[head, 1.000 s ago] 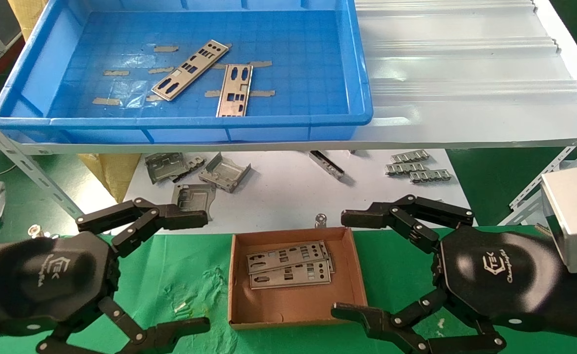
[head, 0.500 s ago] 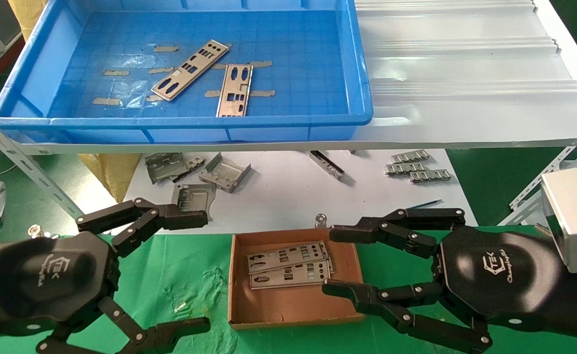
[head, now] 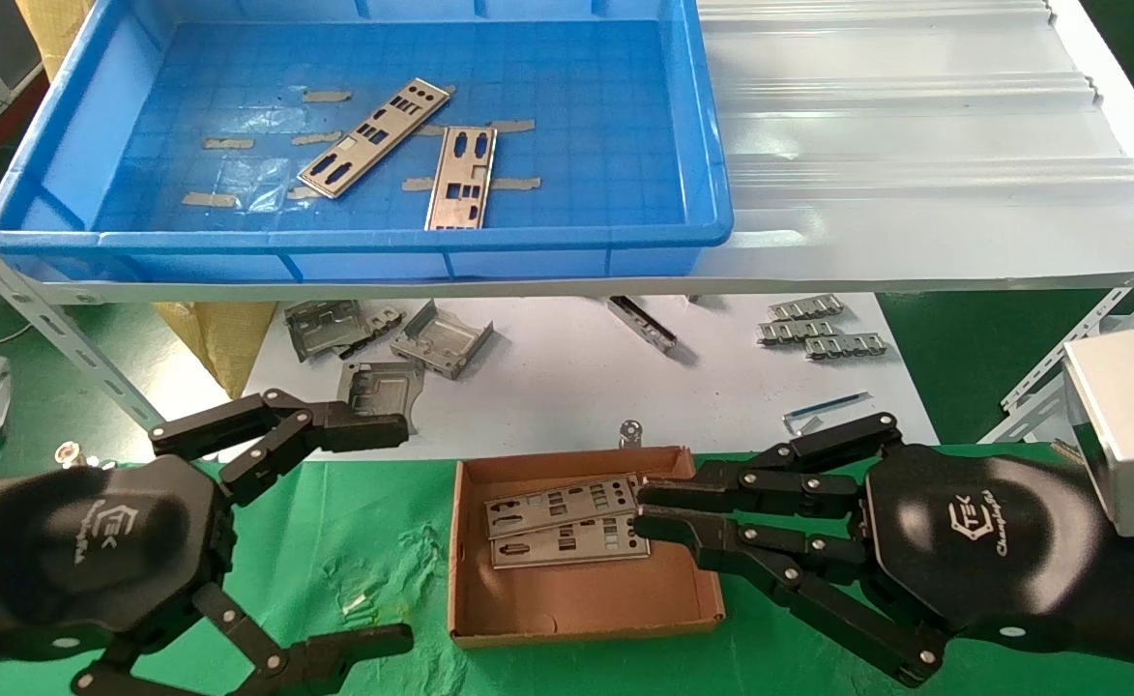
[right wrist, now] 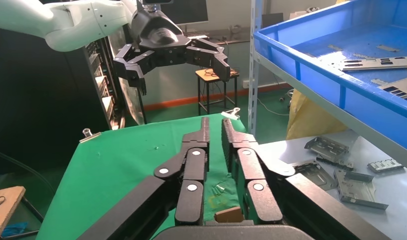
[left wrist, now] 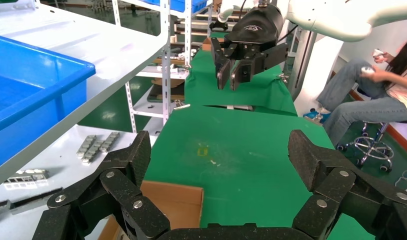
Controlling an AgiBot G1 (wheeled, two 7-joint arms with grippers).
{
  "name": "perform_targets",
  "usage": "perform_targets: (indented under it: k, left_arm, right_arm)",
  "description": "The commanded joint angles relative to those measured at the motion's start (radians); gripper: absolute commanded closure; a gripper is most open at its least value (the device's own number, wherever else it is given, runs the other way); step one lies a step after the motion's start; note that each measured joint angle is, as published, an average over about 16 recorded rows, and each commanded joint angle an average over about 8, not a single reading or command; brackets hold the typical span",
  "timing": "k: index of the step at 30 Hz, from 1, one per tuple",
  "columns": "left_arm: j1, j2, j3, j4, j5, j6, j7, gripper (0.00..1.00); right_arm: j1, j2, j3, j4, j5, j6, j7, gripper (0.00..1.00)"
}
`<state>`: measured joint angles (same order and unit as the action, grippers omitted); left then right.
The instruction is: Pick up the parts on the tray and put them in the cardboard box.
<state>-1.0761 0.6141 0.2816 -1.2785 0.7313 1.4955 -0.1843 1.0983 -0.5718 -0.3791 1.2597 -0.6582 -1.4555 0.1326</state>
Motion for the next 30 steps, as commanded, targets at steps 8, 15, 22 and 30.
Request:
perform_targets:
  k: [8, 15, 22, 30]
  left_arm:
    - [0.000, 0.000, 0.000, 0.000, 0.000, 0.000, 0.000, 0.00]
    - [0.000, 0.000, 0.000, 0.000, 0.000, 0.000, 0.000, 0.00]
    - [0.000, 0.000, 0.000, 0.000, 0.000, 0.000, 0.000, 0.00]
    - [0.000, -0.001, 0.000, -0.001, 0.001, 0.000, 0.000, 0.00]
  right_arm:
    - [0.000, 0.000, 0.000, 0.000, 0.000, 0.000, 0.000, 1.00]
    - [0.000, 0.000, 0.000, 0.000, 0.000, 0.000, 0.000, 1.00]
    - [0.000, 0.000, 0.000, 0.000, 0.000, 0.000, 0.000, 1.00]
    - [0.000, 0.000, 0.000, 0.000, 0.000, 0.000, 0.000, 1.00]
